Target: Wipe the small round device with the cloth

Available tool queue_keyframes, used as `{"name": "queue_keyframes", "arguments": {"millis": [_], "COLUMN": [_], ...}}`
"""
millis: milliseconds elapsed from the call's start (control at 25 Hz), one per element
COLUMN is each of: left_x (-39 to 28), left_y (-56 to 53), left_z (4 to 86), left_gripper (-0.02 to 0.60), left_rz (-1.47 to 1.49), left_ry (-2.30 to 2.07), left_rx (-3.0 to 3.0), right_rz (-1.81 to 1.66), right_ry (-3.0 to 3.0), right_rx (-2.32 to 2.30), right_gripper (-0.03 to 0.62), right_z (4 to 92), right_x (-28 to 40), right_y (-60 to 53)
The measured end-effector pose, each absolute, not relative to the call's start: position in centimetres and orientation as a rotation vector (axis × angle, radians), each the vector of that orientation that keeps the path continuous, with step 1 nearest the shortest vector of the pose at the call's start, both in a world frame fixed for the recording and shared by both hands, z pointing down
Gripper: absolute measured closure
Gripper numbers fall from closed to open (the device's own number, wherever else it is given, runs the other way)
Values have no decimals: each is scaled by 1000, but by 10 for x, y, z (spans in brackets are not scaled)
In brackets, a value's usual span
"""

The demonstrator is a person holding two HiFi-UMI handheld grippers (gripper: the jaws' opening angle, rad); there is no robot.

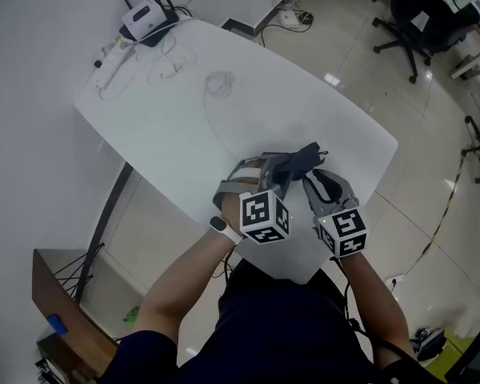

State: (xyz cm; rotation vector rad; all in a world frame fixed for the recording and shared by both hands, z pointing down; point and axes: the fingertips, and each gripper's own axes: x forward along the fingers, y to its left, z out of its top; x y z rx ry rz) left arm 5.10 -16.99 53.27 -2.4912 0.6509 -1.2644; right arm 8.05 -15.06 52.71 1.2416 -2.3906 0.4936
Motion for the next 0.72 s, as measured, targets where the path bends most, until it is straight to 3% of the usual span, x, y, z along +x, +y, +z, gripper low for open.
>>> {"name": "queue_keyframes", "arguments": {"millis": [240,720], "left_x": [19,-3], "left_y": [-202,-206], "left_z": [549,627], "left_gripper": [512,512], "left_rz": [-1312,-1586], "left_ry": [839,895], "left_rx": [-2649,-2797], "right_rz": [294,320], "right_ry": [-2391,-2392], "right_rx": [1155,1100], "right_gripper": [471,468], "right_z": [523,534], "right_x": [50,51], "right_y": [-162,-167]}}
